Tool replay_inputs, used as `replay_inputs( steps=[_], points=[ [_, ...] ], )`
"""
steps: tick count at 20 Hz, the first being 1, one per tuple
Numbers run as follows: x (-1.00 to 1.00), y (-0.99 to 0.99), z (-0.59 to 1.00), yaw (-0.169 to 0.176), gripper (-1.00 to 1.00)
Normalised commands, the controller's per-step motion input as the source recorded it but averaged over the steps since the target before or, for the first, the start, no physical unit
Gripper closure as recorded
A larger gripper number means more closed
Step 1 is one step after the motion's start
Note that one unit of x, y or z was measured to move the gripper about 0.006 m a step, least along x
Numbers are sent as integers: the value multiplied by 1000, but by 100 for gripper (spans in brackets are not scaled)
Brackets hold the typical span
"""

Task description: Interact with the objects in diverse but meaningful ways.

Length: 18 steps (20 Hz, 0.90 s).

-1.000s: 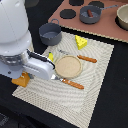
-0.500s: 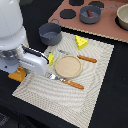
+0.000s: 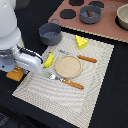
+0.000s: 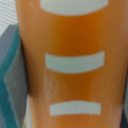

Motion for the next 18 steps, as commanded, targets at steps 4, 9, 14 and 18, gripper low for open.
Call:
replay_inputs(
  steps=[4, 9, 14, 18],
  points=[
    [-489, 4, -416, 0, 100],
    [-435, 65, -287, 2, -100],
    [-391, 107, -99, 8, -100],
    [-386, 156, -5, 12, -100]
  ],
)
